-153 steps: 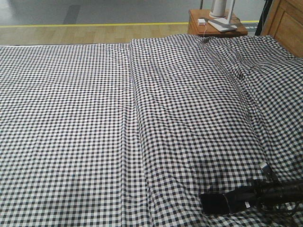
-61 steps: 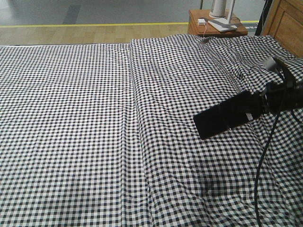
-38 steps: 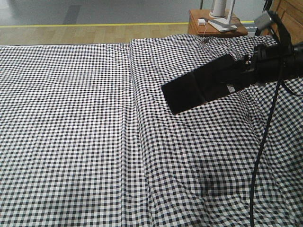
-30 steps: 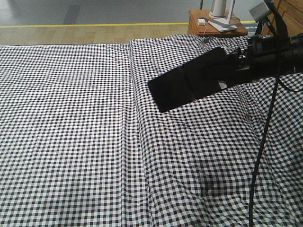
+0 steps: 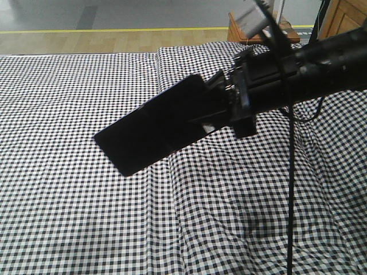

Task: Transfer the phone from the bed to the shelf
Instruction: 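Lift the black phone up off the bed with the right gripper, then hold the phone raised in the right gripper while the base turns away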

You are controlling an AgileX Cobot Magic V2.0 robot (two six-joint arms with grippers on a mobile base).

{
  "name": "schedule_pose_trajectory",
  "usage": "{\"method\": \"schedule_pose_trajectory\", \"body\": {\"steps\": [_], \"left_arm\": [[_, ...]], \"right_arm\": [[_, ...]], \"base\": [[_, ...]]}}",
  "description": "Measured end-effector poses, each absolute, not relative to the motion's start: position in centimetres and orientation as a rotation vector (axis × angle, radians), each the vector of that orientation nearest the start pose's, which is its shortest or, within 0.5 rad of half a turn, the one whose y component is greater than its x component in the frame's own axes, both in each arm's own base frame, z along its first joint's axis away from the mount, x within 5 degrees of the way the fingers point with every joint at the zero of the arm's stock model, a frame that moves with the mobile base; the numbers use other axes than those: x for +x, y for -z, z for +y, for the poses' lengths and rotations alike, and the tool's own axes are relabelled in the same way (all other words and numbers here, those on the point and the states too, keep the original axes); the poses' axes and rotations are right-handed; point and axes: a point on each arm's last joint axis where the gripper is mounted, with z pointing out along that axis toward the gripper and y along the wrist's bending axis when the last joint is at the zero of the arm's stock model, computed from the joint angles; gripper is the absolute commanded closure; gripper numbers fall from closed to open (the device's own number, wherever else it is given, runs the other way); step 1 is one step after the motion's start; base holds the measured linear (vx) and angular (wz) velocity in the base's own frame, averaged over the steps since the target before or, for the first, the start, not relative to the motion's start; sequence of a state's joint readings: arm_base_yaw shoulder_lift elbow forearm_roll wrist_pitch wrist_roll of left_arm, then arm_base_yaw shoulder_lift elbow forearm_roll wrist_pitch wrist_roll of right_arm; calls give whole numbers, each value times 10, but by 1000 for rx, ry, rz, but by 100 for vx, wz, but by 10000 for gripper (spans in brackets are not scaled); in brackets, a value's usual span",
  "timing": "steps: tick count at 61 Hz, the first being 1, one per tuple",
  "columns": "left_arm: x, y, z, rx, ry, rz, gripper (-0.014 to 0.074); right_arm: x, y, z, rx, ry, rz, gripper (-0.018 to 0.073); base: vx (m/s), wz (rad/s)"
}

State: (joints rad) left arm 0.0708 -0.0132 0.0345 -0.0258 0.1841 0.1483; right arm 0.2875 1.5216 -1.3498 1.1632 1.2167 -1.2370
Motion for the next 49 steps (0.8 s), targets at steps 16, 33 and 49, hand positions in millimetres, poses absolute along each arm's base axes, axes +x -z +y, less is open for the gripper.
{"method": "schedule_pose_trajectory", "body": {"steps": [16,33,49], "left_arm": [[56,-186,4,48,-141,1690,595],[56,-186,4,48,-141,1690,595],[56,-186,4,48,-141,1690,595]], "right_arm": [[249,-372,183,-1364,-1131,1779,562],[221,-395,181,-1386,-1123,1748,562],[220,-396,181,-1382,-1123,1755,562]], "base": [[0,0],[0,0],[0,0]]}}
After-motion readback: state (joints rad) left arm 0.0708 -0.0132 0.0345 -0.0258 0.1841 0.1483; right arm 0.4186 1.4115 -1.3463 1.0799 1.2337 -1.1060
